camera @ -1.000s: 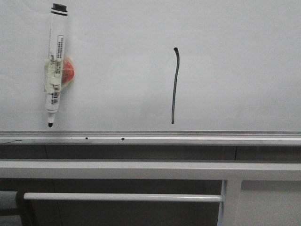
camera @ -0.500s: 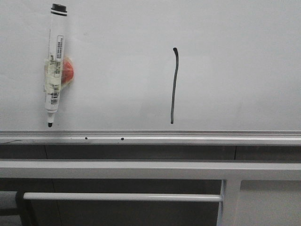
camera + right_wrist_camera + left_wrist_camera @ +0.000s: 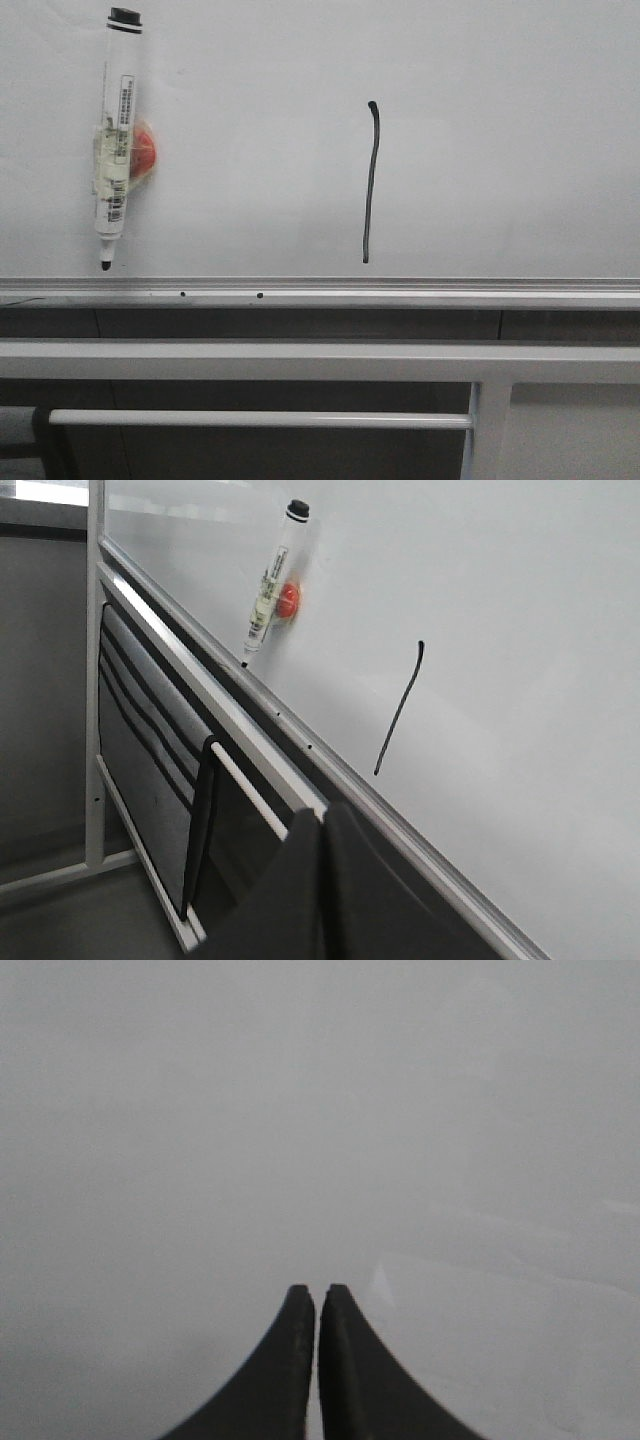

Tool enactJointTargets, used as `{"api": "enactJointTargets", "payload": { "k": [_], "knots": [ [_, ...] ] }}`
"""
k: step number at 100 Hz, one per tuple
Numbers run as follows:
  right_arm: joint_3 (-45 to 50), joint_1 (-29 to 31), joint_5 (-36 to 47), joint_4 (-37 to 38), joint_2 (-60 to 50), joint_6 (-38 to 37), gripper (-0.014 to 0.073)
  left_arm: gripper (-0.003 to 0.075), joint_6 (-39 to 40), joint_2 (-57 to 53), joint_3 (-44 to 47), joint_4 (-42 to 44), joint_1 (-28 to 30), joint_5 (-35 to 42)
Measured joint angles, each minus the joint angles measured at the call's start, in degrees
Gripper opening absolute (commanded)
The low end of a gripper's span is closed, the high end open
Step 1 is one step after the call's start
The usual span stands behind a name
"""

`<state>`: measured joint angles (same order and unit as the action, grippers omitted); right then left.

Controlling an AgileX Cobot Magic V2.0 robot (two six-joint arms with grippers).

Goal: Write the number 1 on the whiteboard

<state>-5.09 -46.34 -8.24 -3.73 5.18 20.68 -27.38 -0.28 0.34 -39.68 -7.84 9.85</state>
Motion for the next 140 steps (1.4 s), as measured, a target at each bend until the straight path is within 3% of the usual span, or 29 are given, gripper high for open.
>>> {"api": "enactJointTargets", "payload": {
  "k": [22,45,46,47,75,91,140],
  "knots": [
    [0.00,0.00,0.00,0.00,0.00,0.00,-0.0063,-0.0020,3.77,0.00,0.00,10.56,1.64,-0.18],
    [0.00,0.00,0.00,0.00,0.00,0.12,-0.0063,-0.0020,22.06,0.00,0.00,29.53,6.72,-6.54],
    [0.00,0.00,0.00,0.00,0.00,0.12,-0.0063,-0.0020,27.38,0.00,0.00,29.92,6.87,-7.04],
    [0.00,0.00,0.00,0.00,0.00,0.12,-0.0063,-0.0020,23.23,0.00,0.00,30.31,6.88,-8.08],
    [0.00,0.00,0.00,0.00,0.00,0.12,-0.0063,-0.0020,27.38,0.00,0.00,39.26,7.11,-27.43],
    [0.00,0.00,0.00,0.00,0.00,0.12,-0.0063,-0.0020,27.38,0.00,0.00,42.88,7.11,-28.81],
    [0.00,0.00,0.00,0.00,0.00,0.00,-0.0063,-0.0020,27.38,0.00,0.00,42.44,3.96,-28.81]
  ]
}}
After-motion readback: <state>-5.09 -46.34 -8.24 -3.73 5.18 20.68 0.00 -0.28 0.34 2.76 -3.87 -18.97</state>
